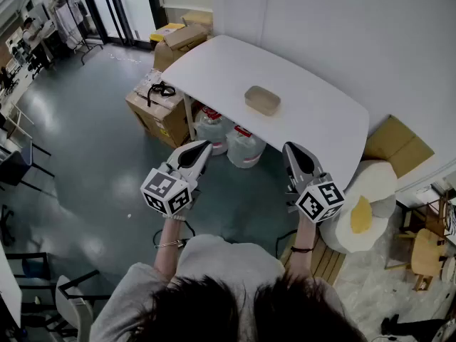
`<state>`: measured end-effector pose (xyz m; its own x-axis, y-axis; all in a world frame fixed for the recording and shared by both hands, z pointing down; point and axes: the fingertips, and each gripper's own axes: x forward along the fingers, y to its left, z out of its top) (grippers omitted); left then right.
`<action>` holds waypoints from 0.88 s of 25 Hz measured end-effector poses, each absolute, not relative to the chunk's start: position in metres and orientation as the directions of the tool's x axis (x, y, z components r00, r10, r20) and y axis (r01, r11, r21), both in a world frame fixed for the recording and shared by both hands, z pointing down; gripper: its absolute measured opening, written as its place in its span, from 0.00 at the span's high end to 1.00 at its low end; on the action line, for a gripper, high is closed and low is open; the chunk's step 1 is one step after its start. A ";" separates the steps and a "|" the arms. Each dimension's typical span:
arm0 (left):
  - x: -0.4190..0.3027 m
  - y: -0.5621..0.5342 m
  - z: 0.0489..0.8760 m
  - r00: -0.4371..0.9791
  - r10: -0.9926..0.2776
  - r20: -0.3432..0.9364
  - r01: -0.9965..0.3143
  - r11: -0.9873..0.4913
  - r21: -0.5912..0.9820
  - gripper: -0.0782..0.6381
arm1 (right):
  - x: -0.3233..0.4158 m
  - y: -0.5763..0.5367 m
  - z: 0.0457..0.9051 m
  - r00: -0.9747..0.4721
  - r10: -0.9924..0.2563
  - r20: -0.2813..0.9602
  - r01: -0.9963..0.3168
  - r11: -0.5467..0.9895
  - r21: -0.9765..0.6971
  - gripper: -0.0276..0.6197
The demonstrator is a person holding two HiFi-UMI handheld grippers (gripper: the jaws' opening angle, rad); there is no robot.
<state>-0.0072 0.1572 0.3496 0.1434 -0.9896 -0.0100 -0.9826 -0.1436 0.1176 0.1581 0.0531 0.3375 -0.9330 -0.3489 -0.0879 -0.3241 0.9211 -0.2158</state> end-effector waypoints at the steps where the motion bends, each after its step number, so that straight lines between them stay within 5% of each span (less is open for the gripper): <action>1: -0.008 0.157 0.350 0.144 -0.989 -0.008 -0.982 -0.144 0.120 0.90 | 0.158 0.052 0.337 -0.932 -0.351 -0.088 -0.326 0.920 -0.216 0.94; 22: 0.003 0.143 0.357 0.131 -0.991 0.001 -0.984 -0.130 0.123 0.90 | 0.165 0.035 0.344 -0.936 -0.337 -0.106 -0.297 0.913 -0.279 0.94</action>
